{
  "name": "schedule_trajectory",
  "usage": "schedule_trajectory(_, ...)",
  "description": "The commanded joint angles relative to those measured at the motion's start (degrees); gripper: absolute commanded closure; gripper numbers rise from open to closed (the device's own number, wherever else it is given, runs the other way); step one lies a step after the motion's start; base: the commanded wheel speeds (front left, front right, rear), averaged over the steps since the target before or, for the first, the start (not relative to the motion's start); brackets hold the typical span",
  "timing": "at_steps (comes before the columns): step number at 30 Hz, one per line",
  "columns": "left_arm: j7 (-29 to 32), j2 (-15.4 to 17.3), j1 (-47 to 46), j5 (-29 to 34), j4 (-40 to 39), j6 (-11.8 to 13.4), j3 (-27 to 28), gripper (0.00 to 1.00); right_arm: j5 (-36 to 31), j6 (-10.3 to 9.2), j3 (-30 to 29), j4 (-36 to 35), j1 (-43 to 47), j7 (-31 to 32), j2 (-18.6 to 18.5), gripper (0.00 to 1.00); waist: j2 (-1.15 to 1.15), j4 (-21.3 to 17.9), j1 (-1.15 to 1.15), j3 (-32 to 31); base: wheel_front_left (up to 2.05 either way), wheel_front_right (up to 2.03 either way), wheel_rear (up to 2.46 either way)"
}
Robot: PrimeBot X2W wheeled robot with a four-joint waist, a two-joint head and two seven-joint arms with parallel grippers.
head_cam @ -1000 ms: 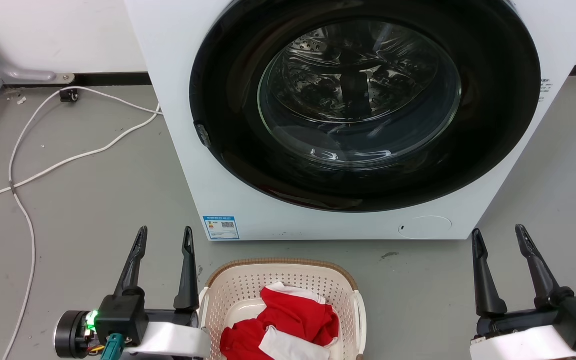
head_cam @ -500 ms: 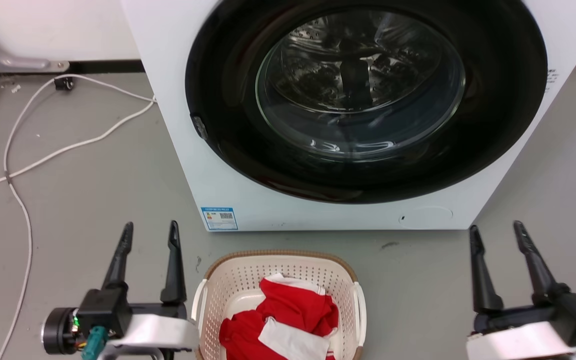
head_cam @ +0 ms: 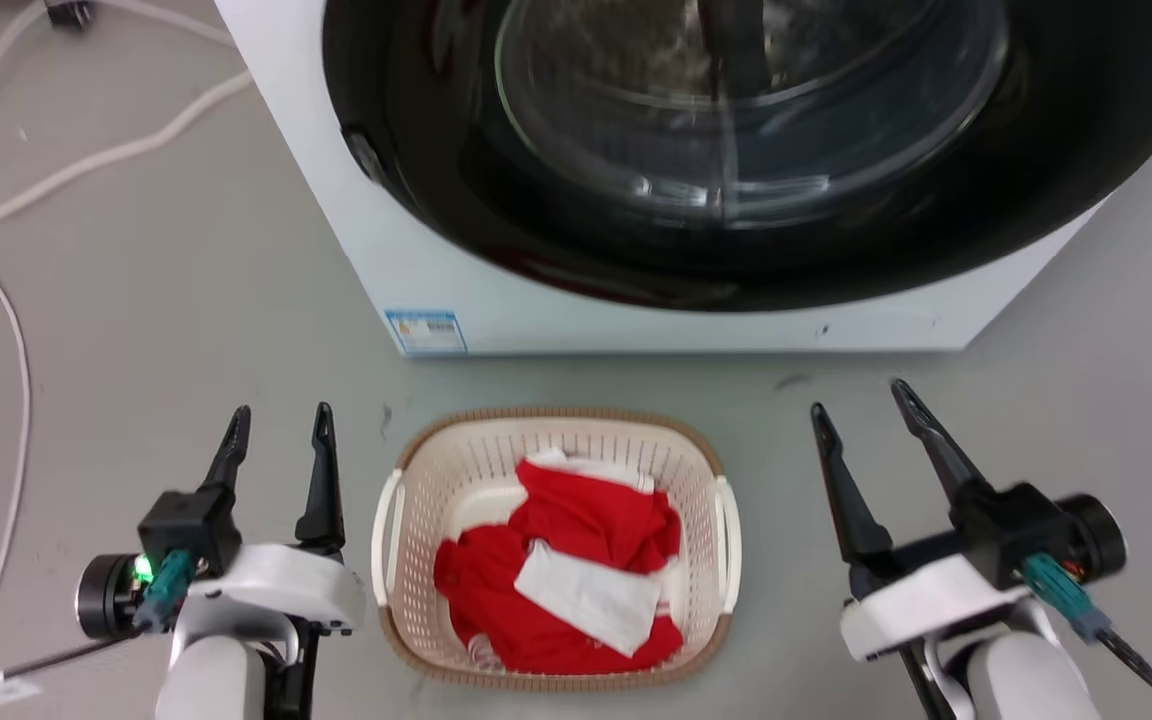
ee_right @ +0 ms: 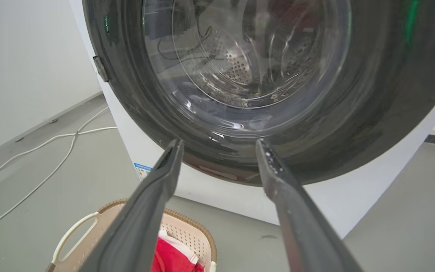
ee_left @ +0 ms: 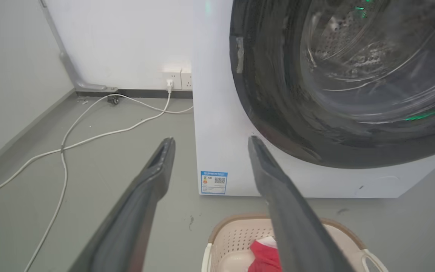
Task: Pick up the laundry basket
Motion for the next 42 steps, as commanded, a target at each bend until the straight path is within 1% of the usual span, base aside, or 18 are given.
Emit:
schedule_trajectory(1,-0.16,0.66,-1.64,0.51,1.81,-0.42,0.15,0.00,-0.58,-0.02,0.49,1.37,-1.79,-0.13,-0.11,0.00,0.00,-0.01,-0.01,4.45,0.00,0.00,0.00)
schedule_trajectory(9,-0.16,3.08,-9.39,0.11,14.01,-1.78,0.33,0.00,-2.38,-0.02,3.68,14.65,-9.74,-0.14,-0.11,0.00,0.00,-0.32,-0.01,12.32,0.00,0.00,0.00)
schedule_trajectory(18,-0.16,5.48,-17.39,-0.45,26.80,-2.23,-2.56,0.00,-2.66,-0.03,6.13,25.32,-17.86,-0.14,-0.11,0.00,0.00,-0.63,-0.01,19.64,0.00,0.00,0.00)
schedule_trajectory(24,-0.16,6.11,-20.65,-0.83,31.50,-2.25,-5.17,0.00,-2.87,-0.03,7.56,32.13,-21.49,-0.14,-0.11,0.00,0.00,-0.75,-0.01,22.52,0.00,0.00,0.00)
schedule_trajectory(30,-0.16,6.23,-23.58,-2.24,36.34,-2.26,-7.90,0.00,-1.61,-0.03,8.98,39.05,-25.07,-0.14,-0.10,0.00,0.00,-0.48,-0.01,25.60,0.00,0.00,0.00)
schedule_trajectory(34,-0.16,6.33,-25.41,-3.36,38.86,-2.27,-9.43,0.00,-0.63,-0.03,9.66,41.83,-26.87,-0.14,-0.10,0.00,0.00,-0.13,-0.01,27.57,0.00,0.00,0.00)
schedule_trajectory(35,-0.16,6.27,-26.62,-4.23,40.61,-2.27,-10.52,0.00,-0.35,-0.03,10.38,44.09,-28.31,-0.14,-0.09,0.00,0.00,0.15,-0.01,28.86,0.00,0.00,0.00)
schedule_trajectory(42,-0.16,5.75,-29.10,-5.76,43.55,-2.27,-13.05,0.00,0.93,-0.03,12.17,49.31,-32.08,-0.14,-0.09,0.00,0.00,0.67,-0.01,31.91,0.00,0.00,0.00)
